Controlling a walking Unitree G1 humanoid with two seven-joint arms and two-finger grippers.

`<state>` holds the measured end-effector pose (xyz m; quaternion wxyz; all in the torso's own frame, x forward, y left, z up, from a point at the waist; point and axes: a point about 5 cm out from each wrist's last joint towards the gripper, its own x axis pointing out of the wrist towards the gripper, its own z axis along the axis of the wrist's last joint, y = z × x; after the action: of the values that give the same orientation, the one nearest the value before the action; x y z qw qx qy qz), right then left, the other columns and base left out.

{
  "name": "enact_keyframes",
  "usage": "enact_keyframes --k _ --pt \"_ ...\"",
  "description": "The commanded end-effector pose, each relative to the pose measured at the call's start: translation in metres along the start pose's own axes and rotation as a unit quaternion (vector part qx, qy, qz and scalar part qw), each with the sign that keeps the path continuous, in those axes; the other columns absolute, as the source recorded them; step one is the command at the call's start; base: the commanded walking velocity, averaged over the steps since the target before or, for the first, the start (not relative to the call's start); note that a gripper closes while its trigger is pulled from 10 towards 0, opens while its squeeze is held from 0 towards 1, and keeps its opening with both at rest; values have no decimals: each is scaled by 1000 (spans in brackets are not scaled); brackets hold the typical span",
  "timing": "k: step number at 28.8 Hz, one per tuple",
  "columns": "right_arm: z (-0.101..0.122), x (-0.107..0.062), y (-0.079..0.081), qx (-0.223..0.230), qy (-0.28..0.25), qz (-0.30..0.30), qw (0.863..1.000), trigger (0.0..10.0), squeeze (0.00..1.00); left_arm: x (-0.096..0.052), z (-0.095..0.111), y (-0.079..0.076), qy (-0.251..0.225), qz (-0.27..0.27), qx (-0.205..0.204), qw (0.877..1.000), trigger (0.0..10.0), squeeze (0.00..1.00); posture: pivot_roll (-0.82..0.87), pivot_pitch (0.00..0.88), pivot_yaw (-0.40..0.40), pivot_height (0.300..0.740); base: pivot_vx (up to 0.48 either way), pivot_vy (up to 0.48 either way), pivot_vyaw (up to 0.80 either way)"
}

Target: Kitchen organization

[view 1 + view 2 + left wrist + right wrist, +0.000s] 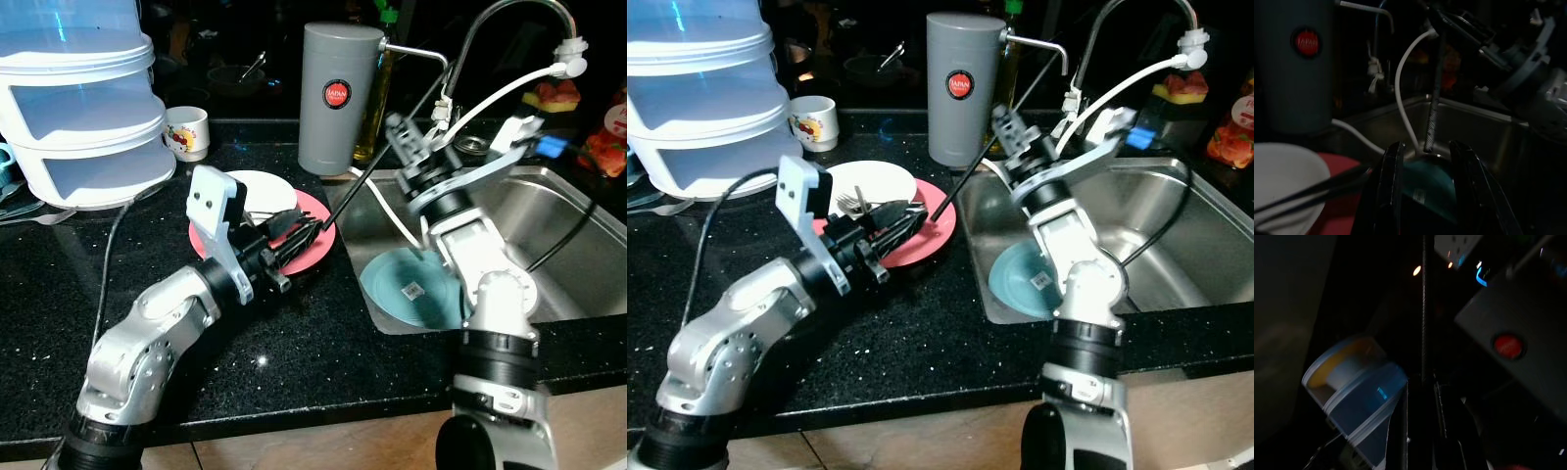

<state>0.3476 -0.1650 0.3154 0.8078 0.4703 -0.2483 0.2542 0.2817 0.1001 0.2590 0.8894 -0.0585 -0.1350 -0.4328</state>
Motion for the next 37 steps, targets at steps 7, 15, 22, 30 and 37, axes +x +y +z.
enact_keyframes --k 7,15,22,30,37 --pt "51 7 -8 -111 -78 -29 990 0 0 10 31 -15 -44 -53 54 996 10000 0 -12 35 -23 740 0 0 0" --pt "41 6 -33 -460 47 -100 881 0 0 16 15 -31 37 -113 84 989 10000 0 -17 23 -20 740 0 0 0" --pt "1 -17 -69 -563 211 -104 792 1765 0 20 -1 -22 79 -79 98 989 10000 0 -18 14 -24 740 0 0 0" --pt "-30 -53 -106 -585 362 -125 715 3255 0 20 -9 -21 103 -77 111 985 10000 0 -14 11 -26 740 0 0 0" --pt "-30 -70 -122 -587 410 -159 680 8627 0 20 -12 -20 110 -80 117 984 10000 0 -16 20 -24 740 0 0 0"
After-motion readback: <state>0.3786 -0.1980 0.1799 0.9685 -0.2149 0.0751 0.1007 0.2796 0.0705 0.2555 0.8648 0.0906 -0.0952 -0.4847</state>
